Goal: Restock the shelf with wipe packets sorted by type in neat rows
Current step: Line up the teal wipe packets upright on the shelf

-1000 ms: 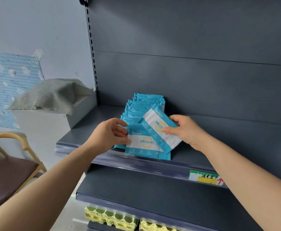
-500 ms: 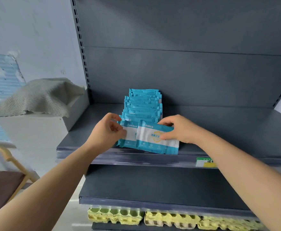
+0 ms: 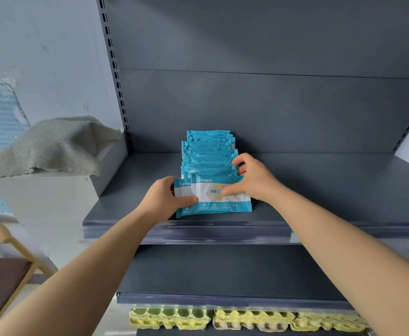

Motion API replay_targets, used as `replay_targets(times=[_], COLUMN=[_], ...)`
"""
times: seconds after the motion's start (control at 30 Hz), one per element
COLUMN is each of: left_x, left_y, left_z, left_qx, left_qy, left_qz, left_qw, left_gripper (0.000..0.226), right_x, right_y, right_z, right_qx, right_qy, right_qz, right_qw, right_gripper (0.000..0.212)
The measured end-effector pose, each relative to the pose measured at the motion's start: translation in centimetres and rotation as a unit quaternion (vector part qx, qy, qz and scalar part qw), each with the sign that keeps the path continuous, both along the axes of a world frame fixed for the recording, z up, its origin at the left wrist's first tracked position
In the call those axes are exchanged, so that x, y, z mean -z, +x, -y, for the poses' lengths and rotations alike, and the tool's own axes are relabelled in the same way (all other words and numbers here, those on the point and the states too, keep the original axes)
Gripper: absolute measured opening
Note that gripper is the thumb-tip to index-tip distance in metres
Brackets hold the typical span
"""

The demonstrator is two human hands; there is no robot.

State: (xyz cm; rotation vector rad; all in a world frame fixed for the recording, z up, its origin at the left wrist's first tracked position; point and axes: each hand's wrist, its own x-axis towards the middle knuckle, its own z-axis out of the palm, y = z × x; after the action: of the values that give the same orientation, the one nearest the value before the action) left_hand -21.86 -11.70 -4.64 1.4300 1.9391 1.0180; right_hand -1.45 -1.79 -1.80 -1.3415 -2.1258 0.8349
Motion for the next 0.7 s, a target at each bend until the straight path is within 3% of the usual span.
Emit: replay_targets(times=[0.27,0.37,0.57,0.7], left_x=[-0.2,-0.6,-0.7,-1.5], left_y=[-0.3,0.3,0.3,0.5], left_z=[0.5,1.0,1.0,1.6], left_qx=[0.049,0.078,0.079,0.012], left_qy=[-0.032,-0.023,-0.038,0.024], left_qz=[-0.087,-0.022,-0.074,-0.278], left_qw=[0.995,0.996,0.993,0.960], left_gripper=[0.019,0.016,0.015,0.049], right_x=[0.4,0.4,0.3,0.0], right_y=[1.3,1.2,1.0,3.4], right_z=[1.3,2.1,3.1,3.7], right_qx=[0.003,0.000,-0.004,0.010], right_qy=[-0.028,-0.032,-0.024,0.050], right_qz=[0.079,0.067,0.035,0.105], right_qw=[0.996,0.997,0.999,0.993], right_gripper=[0.099,0.094,0.077,0.061])
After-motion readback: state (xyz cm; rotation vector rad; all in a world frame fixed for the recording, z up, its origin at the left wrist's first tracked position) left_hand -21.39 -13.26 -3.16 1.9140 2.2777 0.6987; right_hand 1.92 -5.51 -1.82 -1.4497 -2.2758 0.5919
